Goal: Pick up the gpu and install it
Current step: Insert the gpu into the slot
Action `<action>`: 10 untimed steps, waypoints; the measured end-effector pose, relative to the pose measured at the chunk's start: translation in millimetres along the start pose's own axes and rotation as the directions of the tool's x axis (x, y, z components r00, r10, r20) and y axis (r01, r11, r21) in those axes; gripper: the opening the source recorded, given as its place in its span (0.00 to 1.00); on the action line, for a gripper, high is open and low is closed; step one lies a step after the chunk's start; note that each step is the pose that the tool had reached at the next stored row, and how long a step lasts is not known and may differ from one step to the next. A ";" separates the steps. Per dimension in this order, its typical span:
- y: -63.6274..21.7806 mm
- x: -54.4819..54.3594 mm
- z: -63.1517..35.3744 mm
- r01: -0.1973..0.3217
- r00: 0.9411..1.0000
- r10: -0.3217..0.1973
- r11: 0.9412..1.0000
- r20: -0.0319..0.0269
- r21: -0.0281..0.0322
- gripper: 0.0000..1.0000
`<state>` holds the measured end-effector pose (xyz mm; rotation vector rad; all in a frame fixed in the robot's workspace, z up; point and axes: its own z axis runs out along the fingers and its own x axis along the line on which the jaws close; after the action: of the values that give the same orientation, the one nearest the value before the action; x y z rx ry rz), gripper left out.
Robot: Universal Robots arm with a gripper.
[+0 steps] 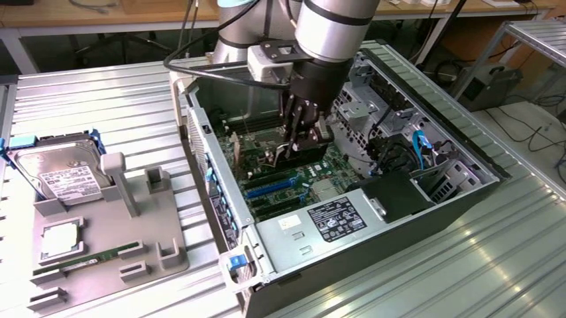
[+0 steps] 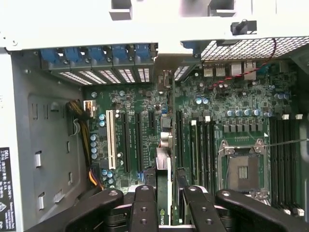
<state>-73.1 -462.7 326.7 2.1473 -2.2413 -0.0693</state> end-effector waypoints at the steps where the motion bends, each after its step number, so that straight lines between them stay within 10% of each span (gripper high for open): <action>1: 0.5 0.0 2.2 0.000 1.000 0.000 1.000 0.000 0.000 0.26; 10: 4.5 0.3 20.5 0.003 1.000 -0.003 1.000 0.000 0.002 0.26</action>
<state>-78.8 -462.8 306.5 2.1516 -2.2398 -0.0667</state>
